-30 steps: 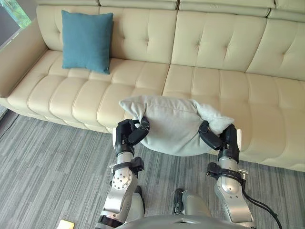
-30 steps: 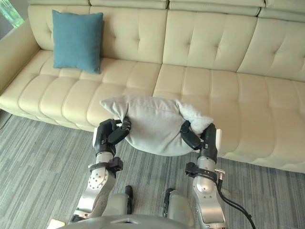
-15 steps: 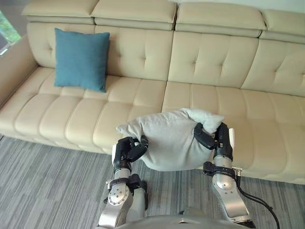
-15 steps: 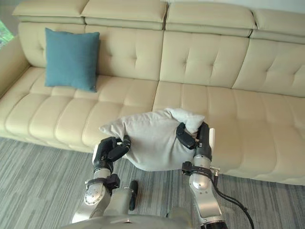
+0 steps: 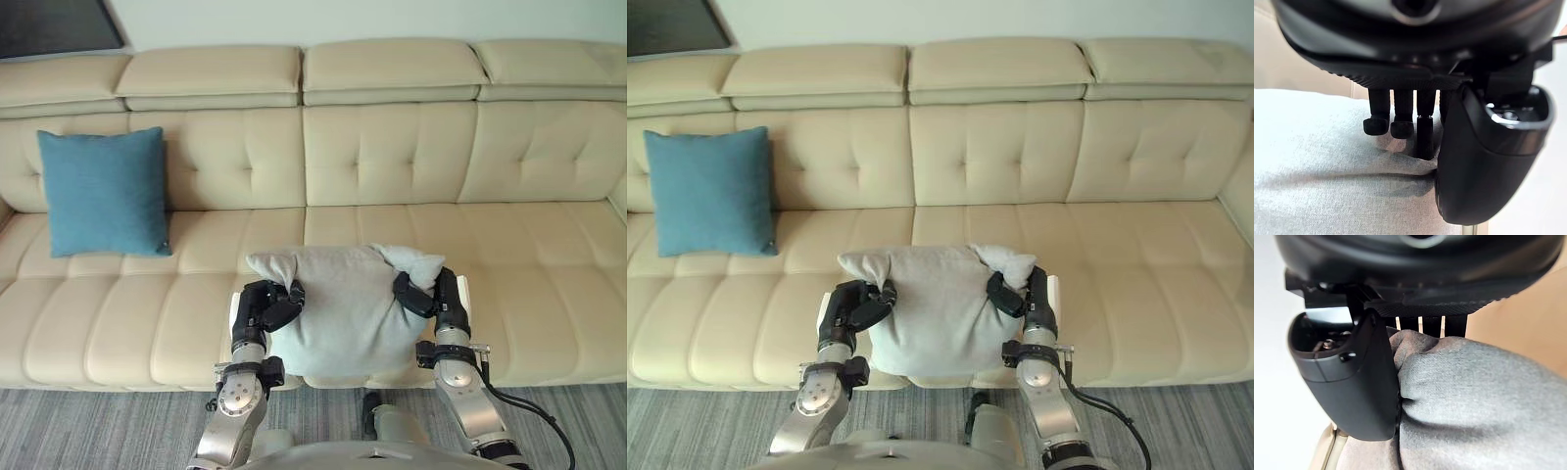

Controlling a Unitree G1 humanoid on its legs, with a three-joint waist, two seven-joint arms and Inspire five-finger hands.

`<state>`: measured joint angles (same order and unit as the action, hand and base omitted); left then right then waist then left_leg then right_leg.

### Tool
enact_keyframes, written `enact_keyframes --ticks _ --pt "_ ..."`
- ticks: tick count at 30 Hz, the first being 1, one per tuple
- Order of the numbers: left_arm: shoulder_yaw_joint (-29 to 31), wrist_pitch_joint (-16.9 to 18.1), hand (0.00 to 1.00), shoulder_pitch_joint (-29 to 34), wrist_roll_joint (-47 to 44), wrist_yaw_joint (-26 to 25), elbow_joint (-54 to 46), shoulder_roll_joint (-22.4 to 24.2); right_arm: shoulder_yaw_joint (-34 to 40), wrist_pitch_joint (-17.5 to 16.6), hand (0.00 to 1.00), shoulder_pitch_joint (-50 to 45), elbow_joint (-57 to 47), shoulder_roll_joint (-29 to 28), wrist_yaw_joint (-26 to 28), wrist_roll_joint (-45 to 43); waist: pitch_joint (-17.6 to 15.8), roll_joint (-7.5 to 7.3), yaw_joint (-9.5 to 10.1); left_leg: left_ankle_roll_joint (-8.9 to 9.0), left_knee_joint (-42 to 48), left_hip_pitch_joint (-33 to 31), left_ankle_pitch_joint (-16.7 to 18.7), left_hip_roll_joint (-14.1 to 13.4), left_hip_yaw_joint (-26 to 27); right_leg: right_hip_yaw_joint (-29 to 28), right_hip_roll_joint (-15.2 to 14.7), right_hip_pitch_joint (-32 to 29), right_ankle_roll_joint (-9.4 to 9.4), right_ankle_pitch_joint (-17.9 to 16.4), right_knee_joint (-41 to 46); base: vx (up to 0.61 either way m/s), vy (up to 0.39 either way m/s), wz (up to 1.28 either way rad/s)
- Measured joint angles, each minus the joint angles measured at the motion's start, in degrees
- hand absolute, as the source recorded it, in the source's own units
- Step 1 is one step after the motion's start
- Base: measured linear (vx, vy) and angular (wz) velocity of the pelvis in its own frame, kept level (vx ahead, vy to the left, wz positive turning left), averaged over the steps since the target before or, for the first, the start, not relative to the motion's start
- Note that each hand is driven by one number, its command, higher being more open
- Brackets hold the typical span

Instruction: Pick up cushions and gather them together orderly.

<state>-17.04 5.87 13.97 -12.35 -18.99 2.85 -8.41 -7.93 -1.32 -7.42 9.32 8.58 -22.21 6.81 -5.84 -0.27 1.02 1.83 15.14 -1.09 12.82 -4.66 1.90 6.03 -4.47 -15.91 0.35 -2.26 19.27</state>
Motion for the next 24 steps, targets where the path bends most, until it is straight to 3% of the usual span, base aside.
enact_keyframes --ticks 3,5,9,13,18,24 --pt "0.0 0.0 0.0 -1.9 1.7 0.2 -0.2 0.9 1.5 0.4 0.0 -0.1 -2.4 -0.1 -0.3 0.0 0.1 0.11 0.16 0.2 -2.9 0.2 -0.1 -1.5 -1.2 1.1 1.9 1.2 -0.43 1.9 -4.4 0.01 -0.07 0.04" --pt "0.3 0.0 0.0 -2.2 1.7 0.2 -0.4 1.2 2.0 0.5 0.0 -0.1 -6.2 -0.6 -0.6 0.0 0.1 0.18 0.22 1.41 -4.1 0.2 -1.2 -1.2 -1.4 1.2 2.0 1.2 -0.29 2.6 -5.2 0.0 -0.008 0.04" --pt "0.5 -0.2 0.0 -5.2 1.9 -1.9 -0.4 1.3 2.1 0.5 0.0 0.7 -11.1 -1.9 -2.0 1.1 0.4 0.23 0.75 1.98 -4.9 0.0 -2.3 -0.1 -2.6 1.6 0.8 1.2 0.2 3.0 -5.4 -0.01 0.027 0.14" --pt "0.5 -0.4 0.0 -13.6 4.2 -5.9 -0.4 0.2 2.1 0.5 0.0 6.8 -10.6 -2.3 -4.8 1.2 0.5 0.39 0.88 1.9 -6.8 -2.0 -4.8 1.0 -3.9 2.6 -0.2 1.2 0.66 6.3 -10.1 -0.05 0.032 0.2" --pt "0.9 -0.4 0.0 -23.5 6.3 -10.7 -0.1 -2.2 1.8 0.5 0.0 18.0 -4.2 -2.4 -8.1 2.2 0.4 0.32 0.92 2.17 -7.9 -5.8 -7.3 1.6 -4.4 3.3 -0.2 1.3 0.16 12.9 -19.4 -0.07 -0.003 0.07" --pt "2.3 -0.4 0.0 -34.9 8.0 -15.6 4.0 -3.4 1.1 0.5 0.0 30.8 3.7 -2.5 -12.3 2.2 -4.2 -0.5 1.35 2.59 -5.4 -10.6 -7.7 2.0 -4.2 3.2 -0.2 -0.3 -0.93 17.0 -24.1 -0.12 -0.006 0.01"
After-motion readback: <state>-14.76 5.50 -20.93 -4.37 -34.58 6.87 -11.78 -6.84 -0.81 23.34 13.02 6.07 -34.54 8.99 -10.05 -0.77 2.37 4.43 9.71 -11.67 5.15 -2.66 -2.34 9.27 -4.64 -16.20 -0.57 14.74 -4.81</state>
